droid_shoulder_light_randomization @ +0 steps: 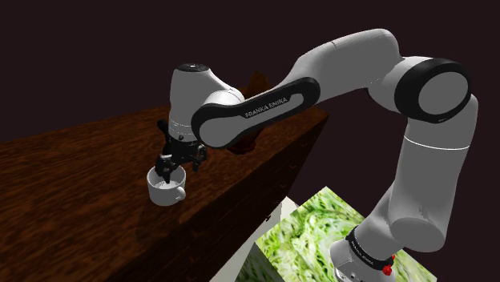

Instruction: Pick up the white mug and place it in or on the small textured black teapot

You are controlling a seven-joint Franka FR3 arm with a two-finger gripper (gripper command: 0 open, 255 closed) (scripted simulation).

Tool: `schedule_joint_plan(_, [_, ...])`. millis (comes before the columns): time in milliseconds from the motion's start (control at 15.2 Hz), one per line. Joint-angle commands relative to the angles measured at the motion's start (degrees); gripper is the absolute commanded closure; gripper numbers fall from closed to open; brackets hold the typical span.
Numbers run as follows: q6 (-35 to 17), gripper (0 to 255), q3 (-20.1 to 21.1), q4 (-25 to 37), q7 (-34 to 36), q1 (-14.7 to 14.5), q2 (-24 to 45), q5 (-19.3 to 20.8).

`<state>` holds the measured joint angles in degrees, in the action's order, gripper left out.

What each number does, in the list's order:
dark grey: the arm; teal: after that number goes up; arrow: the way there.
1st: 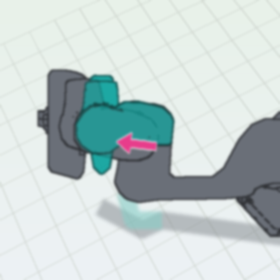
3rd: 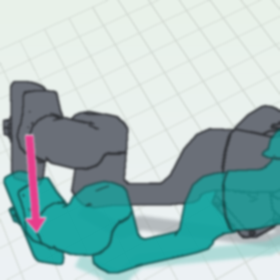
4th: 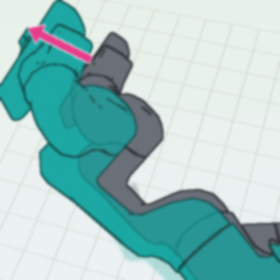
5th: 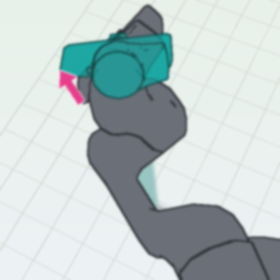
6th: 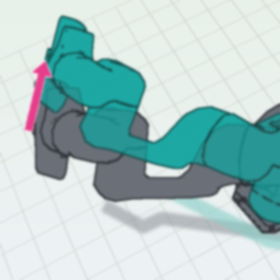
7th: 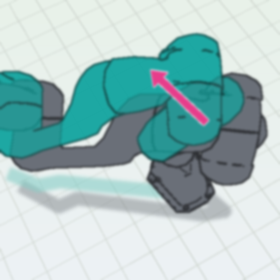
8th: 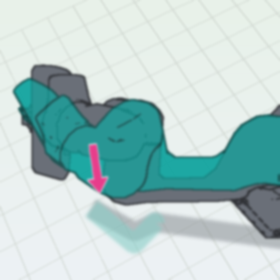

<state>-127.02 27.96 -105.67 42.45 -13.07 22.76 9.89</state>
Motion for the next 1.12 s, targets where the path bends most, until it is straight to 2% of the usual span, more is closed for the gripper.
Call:
schedule_joint_plan(0, [0.00, 0, 0.00, 0.00, 0.00, 0.00, 0.00, 0.00])
schedule_joint_plan(66, [0.00, 255, 0.00, 0.00, 0.00, 0.00, 0.00, 0.00])
schedule_joint_plan(660, [-0.01, 255, 0.00, 0.00, 0.00, 0.00, 0.01, 0.01])
schedule_joint_plan(1056, [3.77, 255, 0.69, 1.74, -0.76, 0.49, -2.27, -1.38])
